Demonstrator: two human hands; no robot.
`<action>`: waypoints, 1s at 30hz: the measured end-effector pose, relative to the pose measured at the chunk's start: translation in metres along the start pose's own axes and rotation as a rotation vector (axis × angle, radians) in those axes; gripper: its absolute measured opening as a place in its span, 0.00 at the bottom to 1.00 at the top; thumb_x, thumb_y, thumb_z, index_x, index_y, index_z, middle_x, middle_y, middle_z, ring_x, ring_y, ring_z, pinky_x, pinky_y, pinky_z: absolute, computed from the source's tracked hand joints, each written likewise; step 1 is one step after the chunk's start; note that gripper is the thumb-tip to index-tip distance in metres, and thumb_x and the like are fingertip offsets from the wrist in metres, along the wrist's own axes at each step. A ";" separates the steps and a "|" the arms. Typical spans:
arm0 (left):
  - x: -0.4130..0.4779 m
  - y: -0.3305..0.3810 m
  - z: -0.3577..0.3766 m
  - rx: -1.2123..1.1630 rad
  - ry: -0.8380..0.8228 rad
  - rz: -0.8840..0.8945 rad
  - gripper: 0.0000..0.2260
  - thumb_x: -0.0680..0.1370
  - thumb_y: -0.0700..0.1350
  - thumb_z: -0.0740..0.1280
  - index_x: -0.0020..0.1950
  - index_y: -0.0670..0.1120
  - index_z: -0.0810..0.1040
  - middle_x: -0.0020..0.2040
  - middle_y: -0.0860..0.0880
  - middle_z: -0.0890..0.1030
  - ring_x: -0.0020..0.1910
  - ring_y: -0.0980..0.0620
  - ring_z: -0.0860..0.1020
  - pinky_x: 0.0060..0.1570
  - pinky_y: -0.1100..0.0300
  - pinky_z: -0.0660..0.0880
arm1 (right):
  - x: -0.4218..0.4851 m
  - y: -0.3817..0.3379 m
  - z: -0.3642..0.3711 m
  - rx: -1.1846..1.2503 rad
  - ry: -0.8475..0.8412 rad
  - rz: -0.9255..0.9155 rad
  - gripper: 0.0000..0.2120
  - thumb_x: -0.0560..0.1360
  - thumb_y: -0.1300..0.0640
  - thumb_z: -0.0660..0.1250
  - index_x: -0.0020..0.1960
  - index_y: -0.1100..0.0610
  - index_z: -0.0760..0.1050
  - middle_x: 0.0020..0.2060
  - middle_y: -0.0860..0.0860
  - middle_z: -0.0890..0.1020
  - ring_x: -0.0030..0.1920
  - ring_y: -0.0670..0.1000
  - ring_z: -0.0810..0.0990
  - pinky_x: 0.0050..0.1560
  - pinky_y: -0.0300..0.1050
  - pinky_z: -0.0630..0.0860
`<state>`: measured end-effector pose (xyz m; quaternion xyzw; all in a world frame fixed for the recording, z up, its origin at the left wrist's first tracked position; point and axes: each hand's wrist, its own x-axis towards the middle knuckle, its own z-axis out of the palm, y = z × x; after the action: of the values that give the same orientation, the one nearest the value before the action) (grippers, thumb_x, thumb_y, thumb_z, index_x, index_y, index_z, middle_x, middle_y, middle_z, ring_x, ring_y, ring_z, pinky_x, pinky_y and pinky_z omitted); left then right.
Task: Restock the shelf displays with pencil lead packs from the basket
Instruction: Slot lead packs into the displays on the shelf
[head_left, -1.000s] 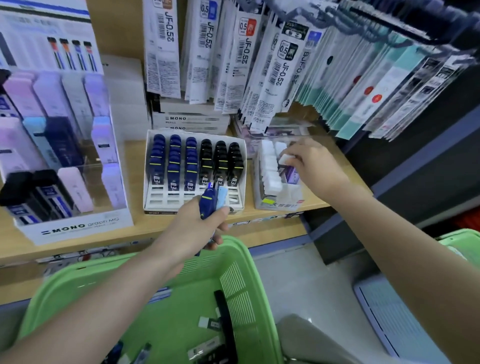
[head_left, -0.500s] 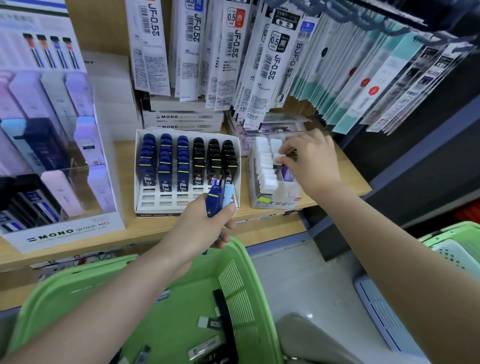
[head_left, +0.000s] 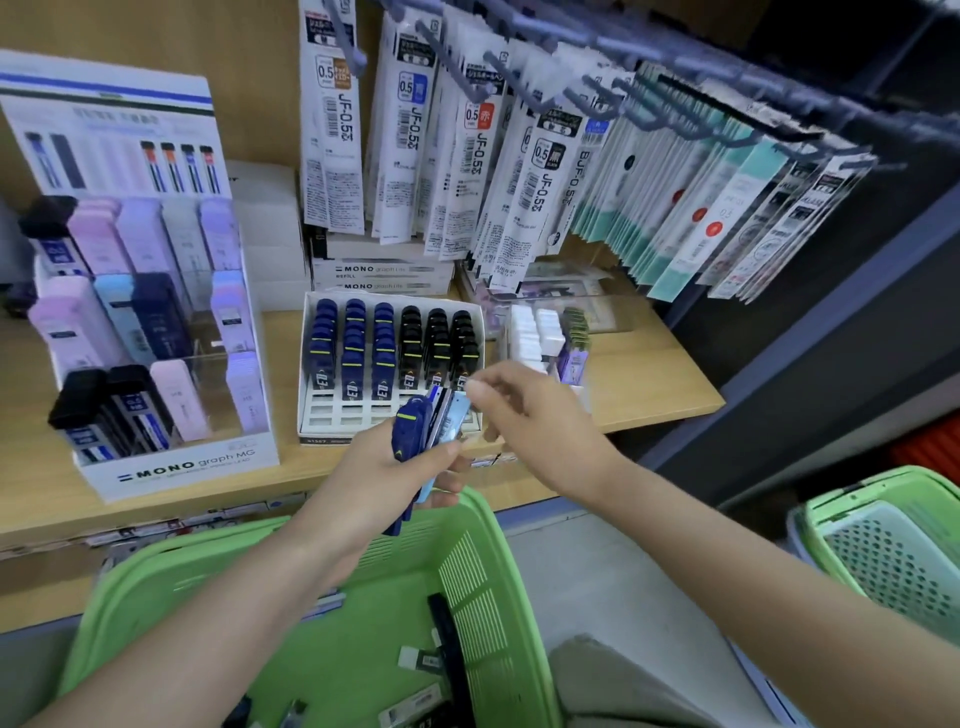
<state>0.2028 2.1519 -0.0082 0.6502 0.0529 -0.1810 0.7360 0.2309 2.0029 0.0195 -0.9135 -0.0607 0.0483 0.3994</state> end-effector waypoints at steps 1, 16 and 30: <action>-0.004 0.002 -0.002 0.004 -0.010 0.011 0.04 0.78 0.39 0.66 0.50 0.46 0.78 0.41 0.46 0.84 0.35 0.54 0.82 0.35 0.64 0.78 | -0.002 -0.003 0.004 0.031 -0.048 0.024 0.06 0.78 0.52 0.63 0.50 0.54 0.75 0.37 0.46 0.77 0.35 0.43 0.76 0.39 0.34 0.73; -0.052 0.030 -0.061 -0.216 0.134 -0.053 0.14 0.79 0.49 0.62 0.55 0.38 0.75 0.26 0.53 0.77 0.20 0.57 0.65 0.19 0.69 0.63 | -0.032 -0.070 0.010 0.422 -0.038 -0.099 0.06 0.77 0.67 0.62 0.44 0.57 0.71 0.40 0.53 0.81 0.41 0.47 0.83 0.45 0.38 0.79; -0.066 0.041 -0.138 -0.281 0.362 0.131 0.06 0.76 0.36 0.66 0.45 0.46 0.74 0.24 0.50 0.69 0.22 0.54 0.63 0.21 0.66 0.60 | -0.043 -0.129 0.082 0.285 -0.225 -0.130 0.11 0.79 0.64 0.58 0.54 0.49 0.71 0.48 0.43 0.80 0.48 0.45 0.81 0.53 0.46 0.79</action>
<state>0.1771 2.3036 0.0303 0.5651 0.1662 -0.0042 0.8081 0.1681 2.1432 0.0604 -0.8308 -0.1563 0.1325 0.5175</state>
